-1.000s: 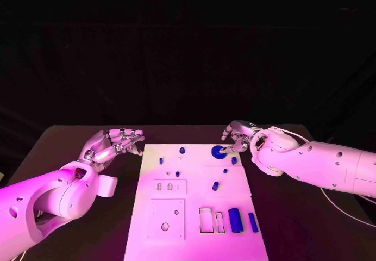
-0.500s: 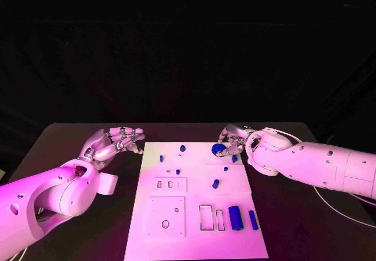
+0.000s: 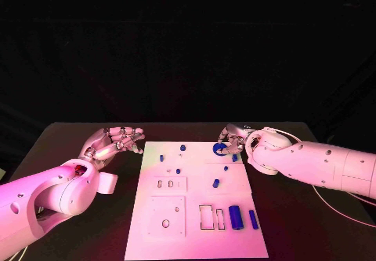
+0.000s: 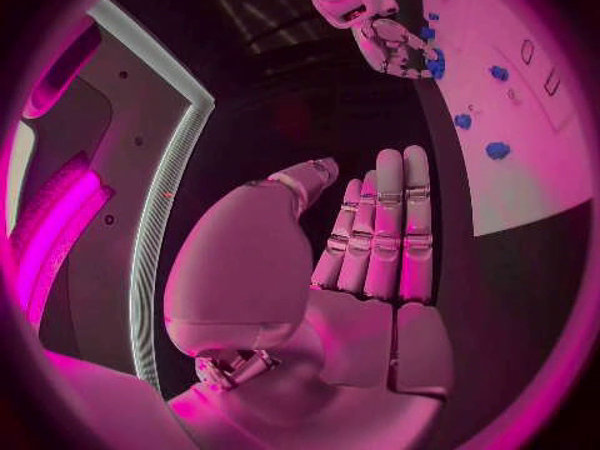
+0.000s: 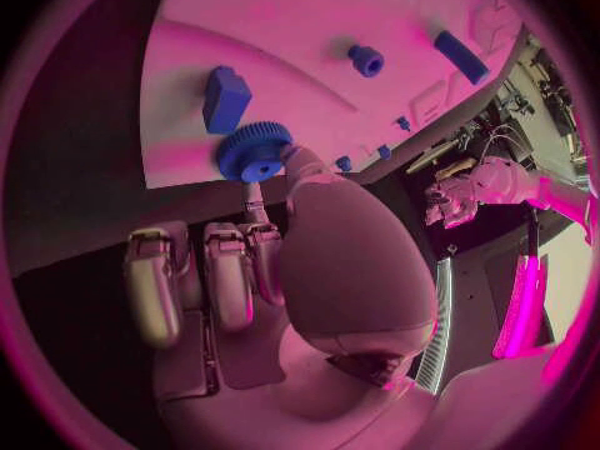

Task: Assemble the parts on the task board

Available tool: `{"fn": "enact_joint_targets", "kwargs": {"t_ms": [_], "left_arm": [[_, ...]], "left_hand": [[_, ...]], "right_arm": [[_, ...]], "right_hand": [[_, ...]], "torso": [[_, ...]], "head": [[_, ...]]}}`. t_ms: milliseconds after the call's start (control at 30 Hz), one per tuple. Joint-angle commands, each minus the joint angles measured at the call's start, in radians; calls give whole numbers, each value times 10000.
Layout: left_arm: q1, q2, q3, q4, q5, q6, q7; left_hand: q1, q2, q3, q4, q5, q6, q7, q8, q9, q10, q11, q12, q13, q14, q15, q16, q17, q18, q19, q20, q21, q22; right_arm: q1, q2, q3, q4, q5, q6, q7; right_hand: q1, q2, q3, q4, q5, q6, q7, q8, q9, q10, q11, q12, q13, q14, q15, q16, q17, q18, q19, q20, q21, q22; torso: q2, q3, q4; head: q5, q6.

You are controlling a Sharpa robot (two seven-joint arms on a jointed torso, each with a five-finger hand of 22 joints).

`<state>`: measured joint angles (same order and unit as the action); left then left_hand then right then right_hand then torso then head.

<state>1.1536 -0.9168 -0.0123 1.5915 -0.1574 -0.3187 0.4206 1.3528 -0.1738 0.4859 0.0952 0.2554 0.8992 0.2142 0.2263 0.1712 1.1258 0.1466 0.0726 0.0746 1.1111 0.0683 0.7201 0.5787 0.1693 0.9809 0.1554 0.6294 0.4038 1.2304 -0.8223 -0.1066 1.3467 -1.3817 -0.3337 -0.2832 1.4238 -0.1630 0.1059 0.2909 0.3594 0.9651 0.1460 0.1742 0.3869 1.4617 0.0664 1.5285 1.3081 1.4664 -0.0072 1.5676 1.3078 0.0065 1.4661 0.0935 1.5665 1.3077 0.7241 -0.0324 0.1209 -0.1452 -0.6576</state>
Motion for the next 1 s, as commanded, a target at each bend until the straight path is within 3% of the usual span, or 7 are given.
{"fn": "enact_joint_targets", "kwargs": {"t_ms": [33, 533, 733, 1000], "left_arm": [[12, 13, 9, 14, -34, 140, 10], [12, 1, 8, 7, -46, 137, -25], [12, -5, 8, 5, -49, 132, -30], [12, -13, 8, 4, -50, 131, -38]], "left_hand": [[67, -7, 69, -18, 14, -16, 37, -33, 17, -87, -11, -38, -5, -70, -22, 49, 10, 75, -62, -1, 31, 9], [84, 6, 91, -33, 15, -23, 44, -37, 19, -97, -6, -38, -6, -82, -19, 62, 8, 77, -96, 1, 80, 47], [84, 6, 91, -33, 15, -23, 44, -37, 19, -97, -6, -38, -6, -82, -19, 62, 8, 77, -96, 1, 80, 47], [84, 6, 91, -33, 15, -23, 44, -37, 19, -97, -6, -38, -6, -82, -19, 62, 8, 77, -96, 1, 80, 47]], "right_arm": [[-49, -25, -31, -25, 158, 354, 46], [-54, -125, -31, -3, 514, 296, 212], [-66, -150, -31, 35, 44, 44, 30], [-90, -203, -31, 95, -437, -243, -166]], "right_hand": [[-46, 41, 159, -4, 133, 84, -27, 29, -22, 718, -36, 69, 2225, 1044, 2, 32, 2630, -65, 1047, 45, 43, 2631], [-31, -19, 535, -32, 435, 132, -49, -2, -91, 717, -59, 65, 2230, 1044, -22, 32, 2630, -65, 1047, 24, 43, 2631], [-7, -472, 624, -45, 241, 17, 33, -89, -159, 658, 13, 7, 2176, 1044, 36, 32, 2630, -65, 1047, 61, 43, 2631], [-6, -620, 607, -47, 178, -24, 48, -109, -175, 636, 29, -15, 2155, 1044, 52, 32, 2630, -65, 1047, 78, 43, 2631]], "torso": [[4, 5, -4], [-5, -1, 1], [-2, -1, 2], [2, -1, -3]], "head": [[4, -7], [-3, -11], [-26, 15], [-31, 24]]}}
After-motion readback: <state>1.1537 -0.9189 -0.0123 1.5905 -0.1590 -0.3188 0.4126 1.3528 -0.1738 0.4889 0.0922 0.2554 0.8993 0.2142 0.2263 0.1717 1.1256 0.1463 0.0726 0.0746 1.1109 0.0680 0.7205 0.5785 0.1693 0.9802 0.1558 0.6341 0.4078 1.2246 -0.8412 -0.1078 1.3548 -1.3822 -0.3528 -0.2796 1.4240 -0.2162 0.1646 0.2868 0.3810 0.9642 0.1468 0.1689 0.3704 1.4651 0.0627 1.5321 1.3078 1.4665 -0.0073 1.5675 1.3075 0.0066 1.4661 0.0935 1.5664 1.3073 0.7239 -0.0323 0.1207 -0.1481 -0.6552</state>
